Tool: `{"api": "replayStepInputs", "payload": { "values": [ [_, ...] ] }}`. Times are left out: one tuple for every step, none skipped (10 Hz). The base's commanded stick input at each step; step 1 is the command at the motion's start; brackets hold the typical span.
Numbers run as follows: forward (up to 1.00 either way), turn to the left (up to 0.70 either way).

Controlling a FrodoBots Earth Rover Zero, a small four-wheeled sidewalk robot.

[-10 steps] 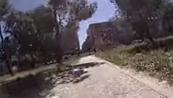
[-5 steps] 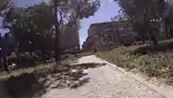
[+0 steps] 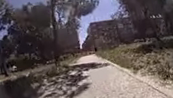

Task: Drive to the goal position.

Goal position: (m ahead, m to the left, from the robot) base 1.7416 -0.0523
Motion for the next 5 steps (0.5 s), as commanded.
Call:
{"api": "replayStepInputs", "payload": {
  "values": [
    [0.85, 0.0],
    [0.85, 0.0],
    [0.85, 0.0],
    [0.85, 0.0],
    [0.85, 0.0]
  ]
}}
